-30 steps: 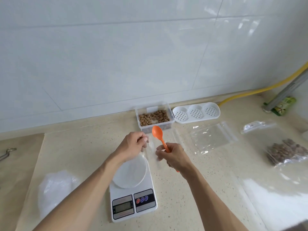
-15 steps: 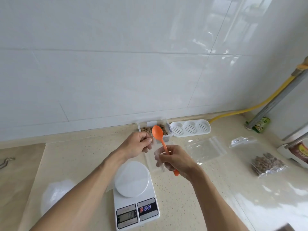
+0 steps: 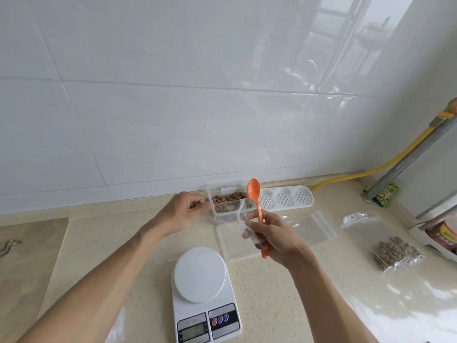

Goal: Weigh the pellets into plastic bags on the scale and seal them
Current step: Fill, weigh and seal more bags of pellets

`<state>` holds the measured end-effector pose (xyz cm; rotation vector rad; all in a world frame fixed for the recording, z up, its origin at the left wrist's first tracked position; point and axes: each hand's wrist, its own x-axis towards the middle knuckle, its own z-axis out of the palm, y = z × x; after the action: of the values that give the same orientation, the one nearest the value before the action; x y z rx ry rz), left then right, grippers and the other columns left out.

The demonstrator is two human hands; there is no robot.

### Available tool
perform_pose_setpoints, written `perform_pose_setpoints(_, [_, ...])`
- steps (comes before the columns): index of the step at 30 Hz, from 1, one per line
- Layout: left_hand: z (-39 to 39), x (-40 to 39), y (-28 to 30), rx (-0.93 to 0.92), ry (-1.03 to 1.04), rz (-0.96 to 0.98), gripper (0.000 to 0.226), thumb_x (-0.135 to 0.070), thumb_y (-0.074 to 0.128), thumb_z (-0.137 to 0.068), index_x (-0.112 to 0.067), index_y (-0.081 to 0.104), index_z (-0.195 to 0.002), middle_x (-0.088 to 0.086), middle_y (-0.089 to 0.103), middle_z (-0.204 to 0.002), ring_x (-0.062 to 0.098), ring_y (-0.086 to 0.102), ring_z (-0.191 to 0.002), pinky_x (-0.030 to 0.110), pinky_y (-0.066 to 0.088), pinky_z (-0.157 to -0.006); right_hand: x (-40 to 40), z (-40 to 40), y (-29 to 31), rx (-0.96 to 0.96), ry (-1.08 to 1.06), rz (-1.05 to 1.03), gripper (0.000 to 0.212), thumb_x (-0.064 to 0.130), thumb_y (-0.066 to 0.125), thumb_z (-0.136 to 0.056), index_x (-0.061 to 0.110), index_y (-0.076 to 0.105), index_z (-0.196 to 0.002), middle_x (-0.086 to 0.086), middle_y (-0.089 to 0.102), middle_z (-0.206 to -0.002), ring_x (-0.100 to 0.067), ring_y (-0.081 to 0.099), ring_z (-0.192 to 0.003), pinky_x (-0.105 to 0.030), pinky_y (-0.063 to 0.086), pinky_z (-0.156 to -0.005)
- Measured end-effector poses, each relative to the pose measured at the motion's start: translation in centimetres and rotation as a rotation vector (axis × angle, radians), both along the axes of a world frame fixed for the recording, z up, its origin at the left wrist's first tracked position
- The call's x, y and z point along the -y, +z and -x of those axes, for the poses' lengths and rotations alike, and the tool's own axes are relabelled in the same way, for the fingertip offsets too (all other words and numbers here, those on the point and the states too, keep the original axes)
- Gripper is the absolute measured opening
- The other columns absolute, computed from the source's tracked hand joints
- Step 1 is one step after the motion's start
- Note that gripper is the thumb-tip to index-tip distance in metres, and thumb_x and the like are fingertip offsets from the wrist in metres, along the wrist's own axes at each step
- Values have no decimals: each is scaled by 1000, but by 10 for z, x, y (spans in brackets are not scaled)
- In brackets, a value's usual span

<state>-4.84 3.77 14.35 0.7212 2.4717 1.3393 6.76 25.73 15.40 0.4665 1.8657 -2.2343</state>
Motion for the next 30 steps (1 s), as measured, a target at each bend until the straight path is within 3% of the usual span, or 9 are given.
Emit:
perform_pose_setpoints(3, [4, 3, -10, -128, -22, 256, 28, -54, 61, -81, -26, 63, -77, -11, 57, -70, 9, 53, -66, 31, 44, -65, 7, 7, -3, 33, -22, -78, 9, -1, 59, -92, 7, 59, -95, -22, 68, -76, -11, 38, -47, -22, 28, -44])
perform_pose_setpoints(4, [1, 0, -9, -125, -78, 329, 44, -64, 55, -73, -28, 65, -97, -9, 63, -90, 11, 59, -85, 34, 48, -79, 11, 10, -5, 42, -44, -131, 8, -1, 60, -92, 6, 60, -96, -21, 70, -76, -11, 39, -46, -22, 29, -44])
perform_pose_setpoints(6, [-9, -10, -8, -72, -191, 407, 87, -76, 53, -61, -31, 47, -136, -4, 54, -130, 16, 50, -121, 37, 41, -102, 17, 17, -9, 52, -90, -244, 9, 1, 61, -90, 2, 61, -100, -19, 73, -75, -10, 43, -45, -22, 31, -44])
perform_pose_setpoints(9, [-23, -29, -6, -90, -257, 438, 126, -77, 70, -51, -27, 14, -152, -2, 29, -152, 21, 27, -139, 40, 26, -115, 25, 26, -15, 43, -107, -334, 12, 7, 61, -91, 1, 62, -102, -14, 75, -75, -11, 48, -47, -23, 33, -46])
perform_pose_setpoints(14, [-23, -38, -14, -241, -141, 337, 113, -56, 81, -58, -23, 20, -147, 1, 36, -136, 21, 35, -127, 32, 29, -107, 28, 33, -21, 18, -91, -316, 8, 10, 61, -91, 6, 66, -96, -12, 75, -77, -13, 52, -54, -25, 36, -51])
perform_pose_setpoints(21, [-11, -37, -31, -211, -9, 103, 76, -61, 66, -53, -29, 38, -117, -8, 45, -106, 13, 52, -98, 29, 38, -88, 21, 46, -35, 44, -92, -235, 9, 15, 67, -90, 6, 70, -88, -3, 65, -68, -11, 50, -54, -23, 36, -50])
perform_pose_setpoints(24, [-6, -36, -35, -216, 14, 118, 77, -63, 66, -55, -26, 41, -118, -8, 45, -100, 12, 50, -88, 27, 36, -79, 17, 53, -39, 93, -172, -185, 21, 22, 59, -94, 4, 69, -93, -5, 67, -72, -13, 49, -58, -26, 37, -51])
perform_pose_setpoints(26, [0, -34, -41, -215, 33, 160, 77, -55, 73, -59, -25, 40, -122, -7, 45, -102, 13, 51, -90, 27, 36, -77, 11, 58, -42, 146, -246, -127, 22, 13, 48, -93, 4, 67, -99, -9, 63, -80, -16, 49, -65, -29, 39, -56])
perform_pose_setpoints(30, [14, -31, -54, -194, 74, 254, 77, -44, 79, -64, -25, 36, -126, -5, 45, -109, 14, 53, -96, 27, 38, -79, -10, 70, -53, 178, -148, -520, 17, -4, 43, -92, -2, 59, -87, -10, 52, -81, -21, 53, -73, -27, 49, -62])
